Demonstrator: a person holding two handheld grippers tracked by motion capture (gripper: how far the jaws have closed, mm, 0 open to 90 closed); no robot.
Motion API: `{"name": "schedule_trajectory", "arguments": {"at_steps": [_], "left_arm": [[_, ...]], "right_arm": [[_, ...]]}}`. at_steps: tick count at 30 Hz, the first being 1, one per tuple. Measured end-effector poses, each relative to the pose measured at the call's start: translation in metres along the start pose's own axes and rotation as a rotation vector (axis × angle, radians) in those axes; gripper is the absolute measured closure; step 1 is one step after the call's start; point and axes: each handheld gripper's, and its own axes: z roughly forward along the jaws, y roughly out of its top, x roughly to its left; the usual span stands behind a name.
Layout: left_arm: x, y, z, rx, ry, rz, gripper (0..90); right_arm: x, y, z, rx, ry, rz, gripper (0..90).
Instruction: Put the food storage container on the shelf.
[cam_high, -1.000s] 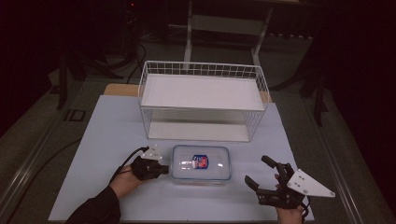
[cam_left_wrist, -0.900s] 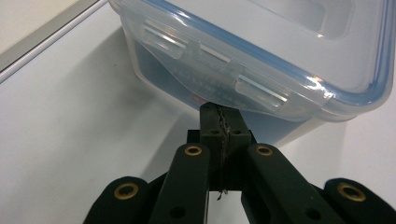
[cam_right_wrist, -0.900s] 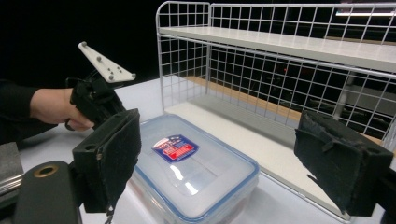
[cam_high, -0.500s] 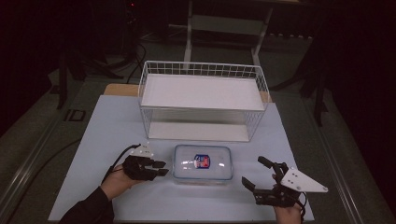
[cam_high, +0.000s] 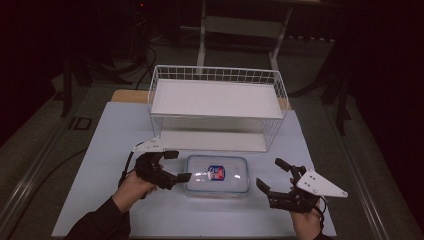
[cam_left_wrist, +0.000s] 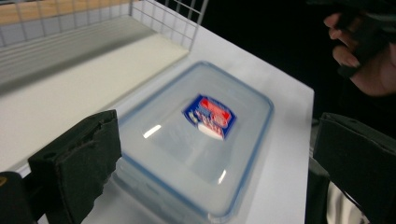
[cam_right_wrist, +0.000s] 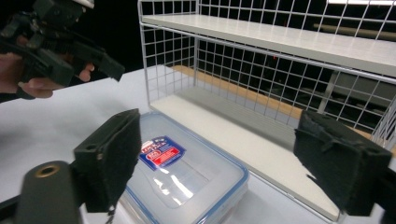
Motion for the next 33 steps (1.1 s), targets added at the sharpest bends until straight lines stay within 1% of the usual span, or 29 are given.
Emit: {"name": "schedule_trajectory", "arguments": {"at_steps": [1, 2, 3, 4, 5, 6, 8, 9, 10, 11, 12, 13, 15, 17, 18, 21, 22, 23, 25, 26, 27, 28, 29, 30, 32, 33], "left_arm": [[0.000, 0.003, 0.001, -0.005, 0.013, -0.008, 1.1], [0.001, 0.006, 0.003, 0.000, 0.030, -0.023, 1.1], [0.003, 0.008, 0.004, -0.003, 0.038, -0.031, 1.1], [0.004, 0.010, 0.006, 0.000, 0.034, -0.037, 1.1], [0.006, 0.012, 0.009, 0.016, 0.044, -0.037, 1.1], [0.007, 0.012, 0.010, 0.015, 0.048, -0.042, 1.2], [0.011, 0.013, 0.015, 0.029, 0.043, -0.087, 1.2], [0.013, 0.012, 0.017, 0.032, 0.039, -0.107, 1.2], [0.015, 0.012, 0.019, 0.049, 0.043, -0.131, 1.2], [0.017, 0.011, 0.021, 0.048, 0.052, -0.144, 1.2], [0.017, 0.010, 0.023, 0.047, 0.059, -0.147, 1.3], [0.018, 0.010, 0.025, 0.052, 0.062, -0.156, 1.3], [0.022, 0.007, 0.029, 0.076, 0.061, -0.190, 1.3], [0.027, 0.005, 0.033, 0.101, 0.064, -0.216, 1.3], [0.029, 0.003, 0.034, 0.111, 0.065, -0.228, 1.3], [0.038, -0.001, 0.039, 0.133, 0.056, -0.305, 1.3], [0.040, -0.003, 0.040, 0.140, 0.063, -0.326, 1.3], [0.043, -0.005, 0.041, 0.145, 0.062, -0.356, 1.3], [0.048, -0.009, 0.044, 0.168, 0.040, -0.416, 1.3], [0.050, -0.011, 0.045, 0.175, 0.028, -0.437, 1.5], [0.052, -0.013, 0.046, 0.186, 0.033, -0.459, 1.5], [0.054, -0.014, 0.047, 0.199, 0.030, -0.473, 2.0], [0.055, -0.016, 0.048, 0.219, 0.027, -0.498, 3.2], [0.056, -0.018, 0.049, 0.229, 0.031, -0.507, 3.4], [0.057, -0.021, 0.049, 0.252, 0.035, -0.525, 7.0], [0.057, -0.022, 0.050, 0.259, 0.028, -0.540, 8.9]], "right_arm": [[-0.001, 0.002, 0.000, -0.007, 0.007, 0.001, 14.5], [-0.002, 0.004, 0.001, -0.020, 0.008, -0.002, 14.6], [-0.003, 0.006, 0.002, -0.025, 0.007, -0.005, 14.5], [-0.003, 0.007, 0.003, -0.020, 0.014, 0.004, 14.4], [-0.004, 0.009, 0.004, -0.005, 0.013, 0.014, 14.0], [-0.004, 0.011, 0.007, 0.003, 0.001, 0.014, 13.9], [-0.005, 0.011, 0.009, -0.002, 0.005, 0.018, 13.6], [-0.004, 0.012, 0.010, 0.008, -0.003, 0.014, 13.6], [-0.004, 0.013, 0.012, 0.028, -0.010, 0.012, 13.3], [-0.003, 0.013, 0.015, 0.047, -0.007, 0.017, 12.9], [-0.003, 0.013, 0.017, 0.063, 0.003, 0.019, 12.0], [-0.003, 0.013, 0.018, 0.068, 0.012, 0.016, 10.4], [-0.001, 0.012, 0.021, 0.057, 0.008, 0.015, 10.3], [-0.001, 0.012, 0.024, 0.064, 0.025, 0.014, 10.3], [0.000, 0.012, 0.025, 0.066, 0.018, 0.010, 10.3], [0.000, 0.011, 0.024, 0.063, 0.025, 0.016, 10.3], [0.000, 0.011, 0.024, 0.062, 0.025, 0.010, 10.3], [0.001, 0.010, 0.024, 0.064, 0.026, 0.008, 10.3], [0.001, 0.008, 0.023, 0.068, 0.028, 0.005, 10.3], [0.001, 0.007, 0.023, 0.073, 0.030, 0.005, 10.3], [0.001, 0.006, 0.024, 0.077, 0.028, 0.009, 10.3], [0.001, 0.005, 0.024, 0.078, 0.025, 0.012, 10.2], [0.001, 0.004, 0.024, 0.080, 0.030, 0.020, 10.3], [0.001, 0.003, 0.025, 0.082, 0.026, 0.026, 10.3], [0.002, 0.001, 0.025, 0.088, 0.031, 0.029, 10.3], [0.002, 0.001, 0.025, 0.085, 0.031, 0.030, 10.3]]}}
